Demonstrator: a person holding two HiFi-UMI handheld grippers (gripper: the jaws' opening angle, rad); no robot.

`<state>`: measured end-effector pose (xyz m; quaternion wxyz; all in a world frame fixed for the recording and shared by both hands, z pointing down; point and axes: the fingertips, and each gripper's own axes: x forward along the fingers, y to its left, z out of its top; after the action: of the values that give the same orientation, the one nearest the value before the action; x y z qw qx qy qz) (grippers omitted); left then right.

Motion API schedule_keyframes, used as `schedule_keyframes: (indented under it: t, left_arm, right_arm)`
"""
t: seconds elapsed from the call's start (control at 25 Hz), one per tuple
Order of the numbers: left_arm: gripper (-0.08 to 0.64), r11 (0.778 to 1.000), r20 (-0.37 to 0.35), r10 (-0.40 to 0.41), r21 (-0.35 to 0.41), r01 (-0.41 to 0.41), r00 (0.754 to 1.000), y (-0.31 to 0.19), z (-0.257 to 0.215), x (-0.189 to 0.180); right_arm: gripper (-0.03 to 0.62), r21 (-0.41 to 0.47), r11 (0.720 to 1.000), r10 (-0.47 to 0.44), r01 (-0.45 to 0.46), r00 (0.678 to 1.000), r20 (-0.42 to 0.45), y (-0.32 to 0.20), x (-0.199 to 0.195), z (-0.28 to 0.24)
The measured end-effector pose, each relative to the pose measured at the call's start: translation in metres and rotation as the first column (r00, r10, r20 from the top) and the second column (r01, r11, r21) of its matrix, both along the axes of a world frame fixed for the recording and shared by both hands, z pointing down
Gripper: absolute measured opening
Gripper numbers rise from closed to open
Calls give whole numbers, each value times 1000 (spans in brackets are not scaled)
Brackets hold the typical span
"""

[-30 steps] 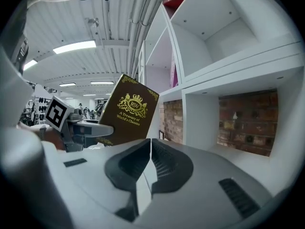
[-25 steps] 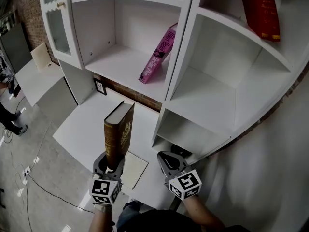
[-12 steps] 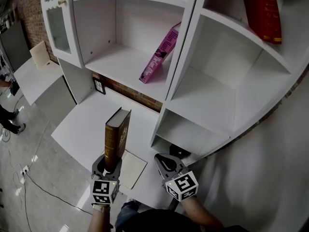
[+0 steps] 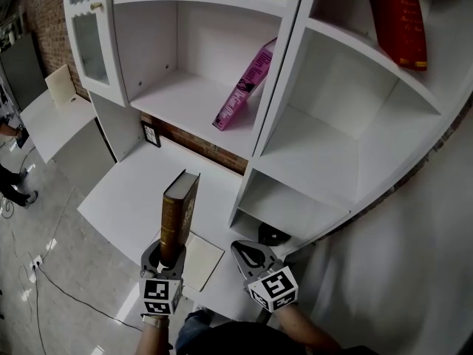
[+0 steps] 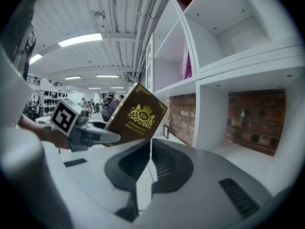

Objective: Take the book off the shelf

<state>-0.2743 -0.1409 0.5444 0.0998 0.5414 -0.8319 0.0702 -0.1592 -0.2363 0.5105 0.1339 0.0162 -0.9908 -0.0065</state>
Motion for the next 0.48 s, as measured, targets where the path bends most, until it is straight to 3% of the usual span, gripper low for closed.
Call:
schedule_keyframes:
  t: [0.48]
  left_arm:
    - [222, 1000, 2, -1, -2, 1, 1000, 4, 0, 1]
  right_arm:
    - [21, 9, 1000, -8, 8, 1000, -19, 6, 3, 7]
